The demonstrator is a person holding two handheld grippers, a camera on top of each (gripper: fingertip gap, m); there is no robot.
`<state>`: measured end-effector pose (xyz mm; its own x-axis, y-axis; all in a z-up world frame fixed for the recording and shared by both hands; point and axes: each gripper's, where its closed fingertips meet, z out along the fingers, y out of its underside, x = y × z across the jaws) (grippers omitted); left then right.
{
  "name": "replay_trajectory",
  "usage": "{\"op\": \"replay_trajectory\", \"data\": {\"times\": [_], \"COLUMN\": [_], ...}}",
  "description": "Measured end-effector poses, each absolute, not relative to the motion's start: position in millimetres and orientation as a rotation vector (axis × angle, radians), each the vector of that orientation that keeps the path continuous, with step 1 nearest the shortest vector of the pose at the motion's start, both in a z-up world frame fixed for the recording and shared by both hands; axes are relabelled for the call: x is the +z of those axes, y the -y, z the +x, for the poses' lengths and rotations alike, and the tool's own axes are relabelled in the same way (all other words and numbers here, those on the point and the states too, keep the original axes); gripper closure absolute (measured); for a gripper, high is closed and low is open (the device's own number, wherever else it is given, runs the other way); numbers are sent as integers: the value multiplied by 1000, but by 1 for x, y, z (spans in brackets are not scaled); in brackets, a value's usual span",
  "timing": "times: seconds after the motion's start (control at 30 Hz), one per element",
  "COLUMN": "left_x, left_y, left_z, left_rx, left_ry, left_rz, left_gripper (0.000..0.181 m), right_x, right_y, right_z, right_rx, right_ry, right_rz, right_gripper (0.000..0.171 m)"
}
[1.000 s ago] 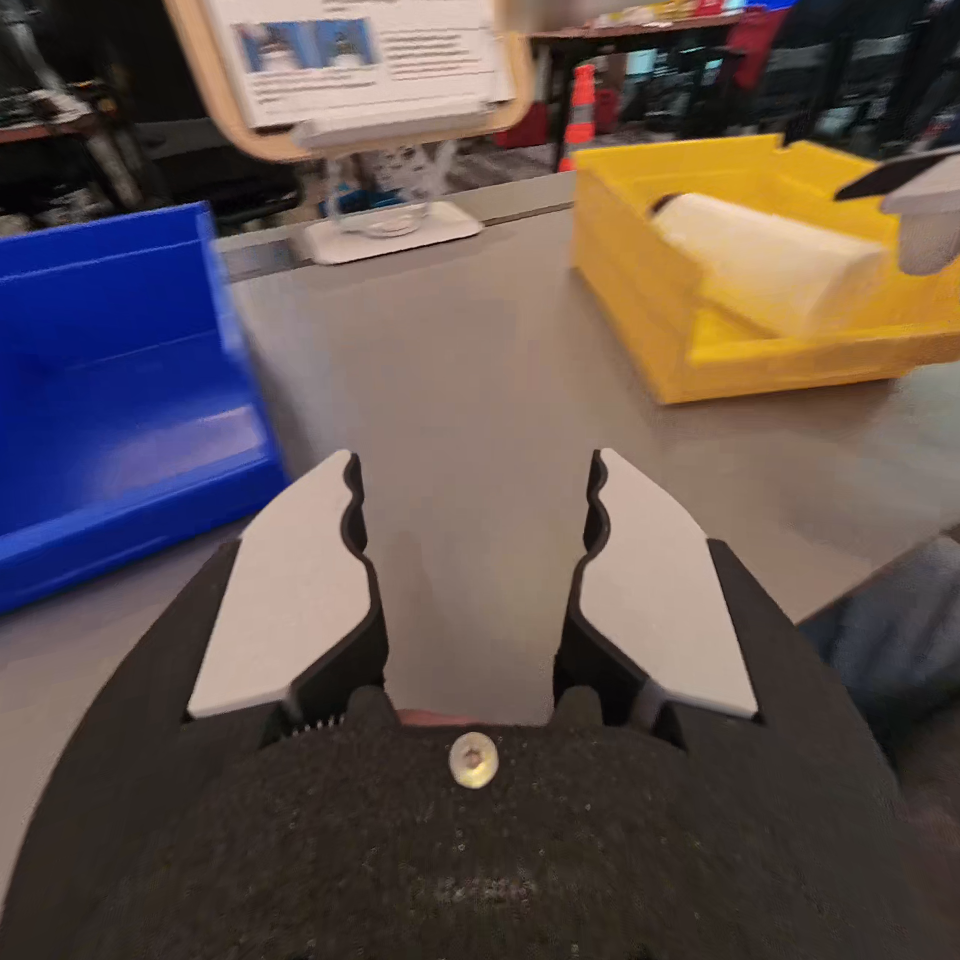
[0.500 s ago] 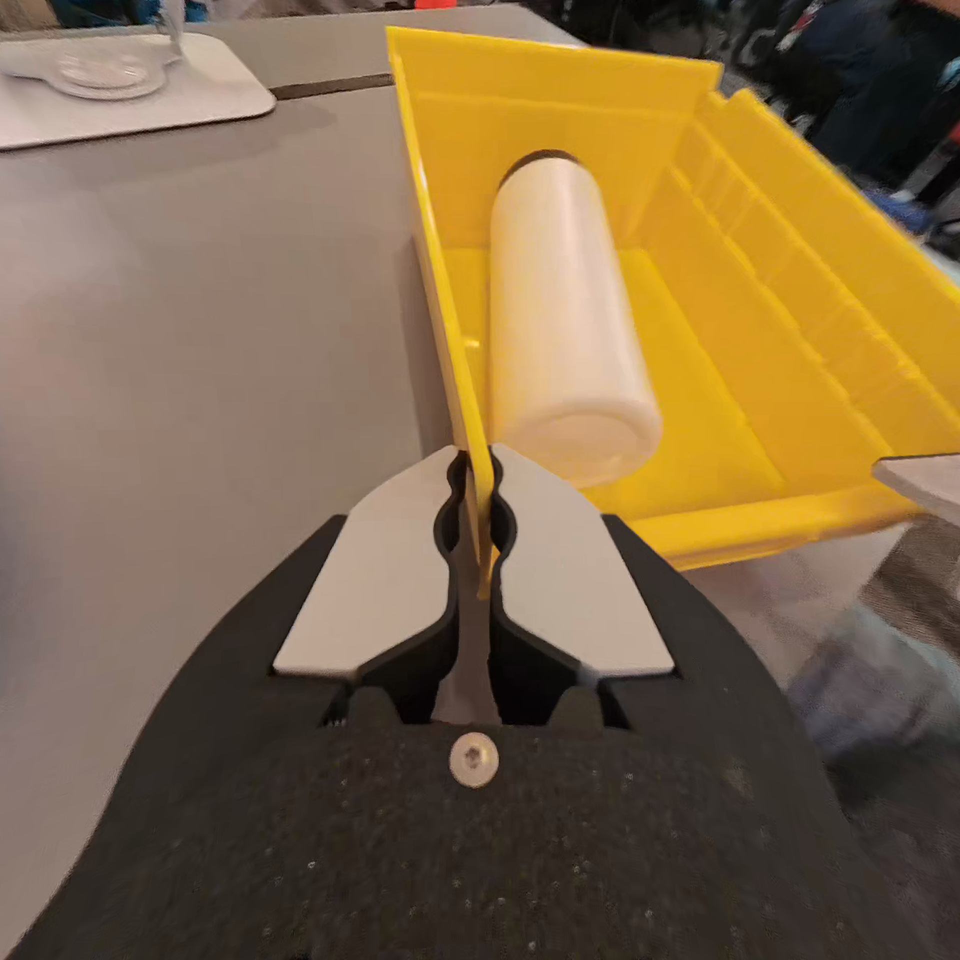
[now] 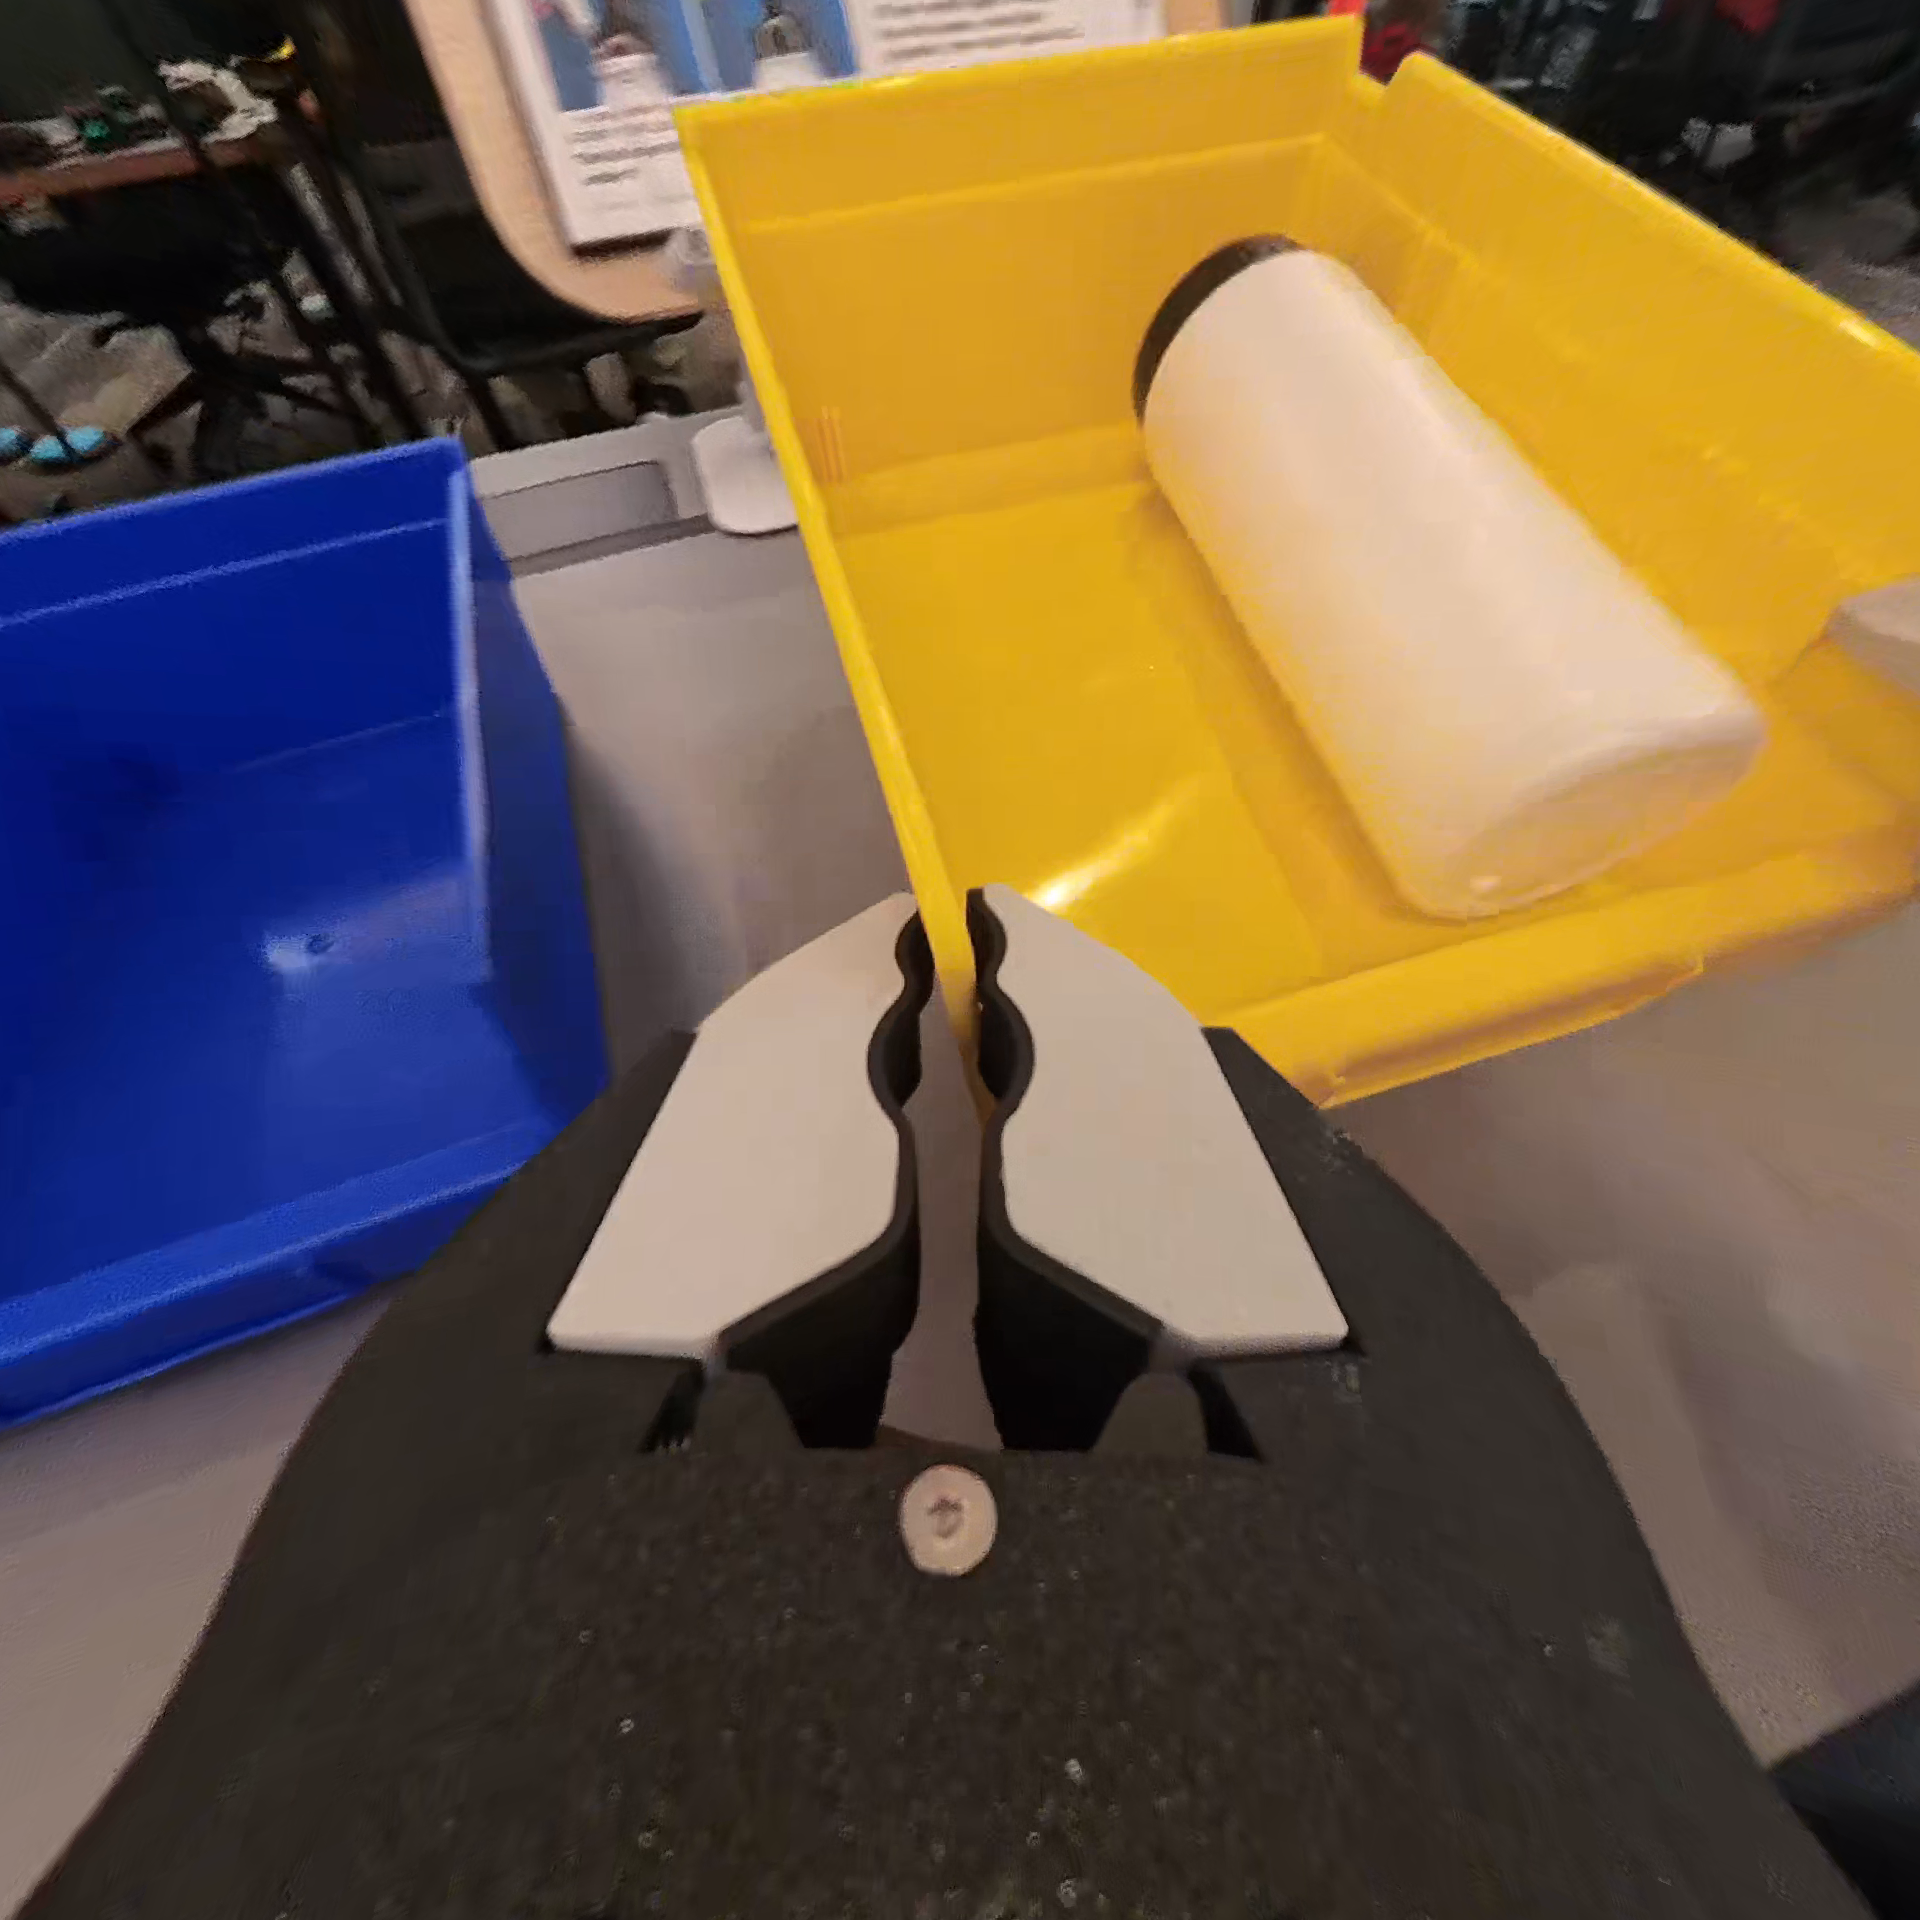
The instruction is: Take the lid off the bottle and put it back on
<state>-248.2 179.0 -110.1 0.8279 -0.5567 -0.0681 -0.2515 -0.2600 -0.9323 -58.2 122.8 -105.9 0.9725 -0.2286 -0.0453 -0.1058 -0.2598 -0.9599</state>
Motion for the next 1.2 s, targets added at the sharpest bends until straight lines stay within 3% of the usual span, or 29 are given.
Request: {"op": "replay_trajectory", "data": {"times": [0.33, 0.47, 0.63, 0.77, 0.87, 1.03, 1.1, 1.13, 1.2], "left_x": [-156, -110, -59, -95, -122, -137, -151, -155, -157], "left_y": [-208, -183, -181, -217, -239, -291, -304, -307, -304], "left_z": [-293, -303, -413, -501, -517, -509, -508, -512, -511], "left_rx": [-362, -573, -608, -327, -247, -244, -236, -207, -239], "left_ry": [-521, -493, -131, -48, -86, -127, -126, -112, -130], "left_rz": [-1986, -1822, -1642, -1813, -1952, -2010, -2078, -2093, -2104], "left_gripper": [172, 128, 135, 117, 111, 124, 146, 166, 177], "right_x": [-151, -147, -118, -103, -113, -134, -137, -137, -134], "right_y": [-185, -177, -139, -104, -82, -42, -30, -28, -32], "right_z": [-105, -107, -115, -166, -215, -290, -310, -318, -331], "right_rx": [-67, 0, 96, 252, 360, 502, 528, 537, 544], "right_ry": [-46, 92, 233, 487, 658, 900, 944, 952, 934], "right_rz": [-1962, -1945, -1863, -1748, -1716, -1681, -1671, -1667, -1662], "right_gripper": [165, 143, 132, 132, 132, 133, 133, 133, 133]}}
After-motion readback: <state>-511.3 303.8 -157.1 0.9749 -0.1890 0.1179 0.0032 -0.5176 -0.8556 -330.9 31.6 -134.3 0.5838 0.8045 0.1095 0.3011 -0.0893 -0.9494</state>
